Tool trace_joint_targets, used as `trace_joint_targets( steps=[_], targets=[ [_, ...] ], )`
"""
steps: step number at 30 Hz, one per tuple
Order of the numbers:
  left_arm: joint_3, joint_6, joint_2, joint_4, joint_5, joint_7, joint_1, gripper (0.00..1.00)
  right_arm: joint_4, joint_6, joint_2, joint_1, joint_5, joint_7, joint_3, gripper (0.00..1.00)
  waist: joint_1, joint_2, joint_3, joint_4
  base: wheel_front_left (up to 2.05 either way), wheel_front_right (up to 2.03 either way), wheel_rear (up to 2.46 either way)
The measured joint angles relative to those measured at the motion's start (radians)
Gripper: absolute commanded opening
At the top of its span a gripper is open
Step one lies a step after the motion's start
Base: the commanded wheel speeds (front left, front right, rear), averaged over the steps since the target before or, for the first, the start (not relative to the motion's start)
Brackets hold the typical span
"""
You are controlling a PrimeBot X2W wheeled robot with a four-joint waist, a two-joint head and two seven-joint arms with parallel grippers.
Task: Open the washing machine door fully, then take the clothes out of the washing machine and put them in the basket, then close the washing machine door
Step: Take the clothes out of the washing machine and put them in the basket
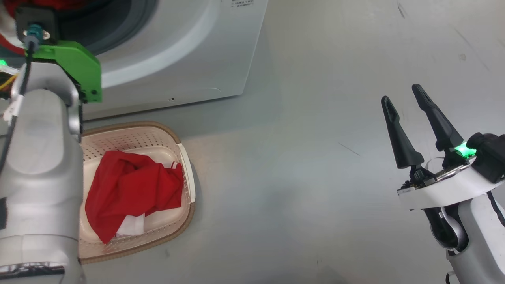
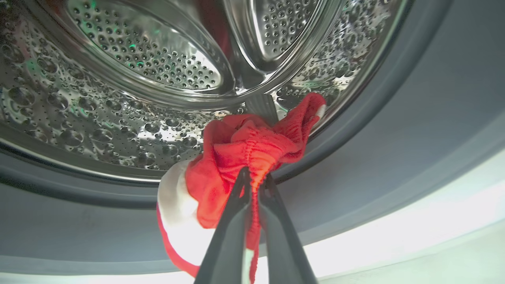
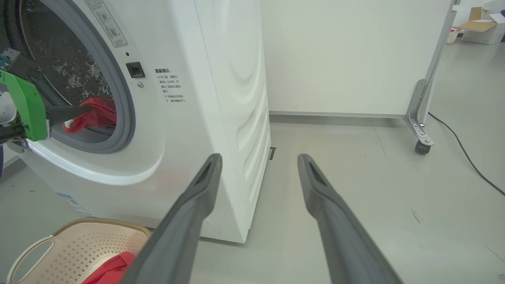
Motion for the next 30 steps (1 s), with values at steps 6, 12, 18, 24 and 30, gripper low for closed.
trace_joint_targets(
  steps=[6,12,18,24,30],
  targets=[
    [-0.029,-0.038,-0.054,0.012,-0.022,-0.085,0.060,0.00,0.015,0.000,-0.006,0.041,-0.018,0.000,-0.007,1.00,0.0000,0.0000,-0.062,0.032,0.00,0.00,0.00],
    [-0.057,-0.074,-0.053,0.026,-0.030,-0.152,0.130,0.00,0.021,0.000,-0.005,0.074,-0.033,0.000,-0.010,1.00,0.0000,0.0000,-0.126,0.071,0.00,0.00,0.00],
    [-0.065,-0.090,-0.054,0.018,-0.048,-0.236,0.194,0.00,0.030,0.000,-0.002,0.115,-0.042,0.000,-0.010,1.00,0.0000,0.0000,-0.191,0.111,0.00,0.00,0.00],
    [-0.058,-0.098,-0.057,-0.027,-0.086,-0.299,0.241,0.00,0.040,0.000,0.011,0.151,-0.053,0.000,-0.008,1.00,-0.0001,0.0000,-0.255,0.148,0.00,0.00,0.00],
    [-0.048,-0.113,-0.060,-0.063,-0.132,-0.304,0.299,0.00,0.049,0.000,0.026,0.178,-0.060,0.000,0.000,1.00,0.0000,0.0000,-0.307,0.172,0.00,0.00,0.00]
  ],
)
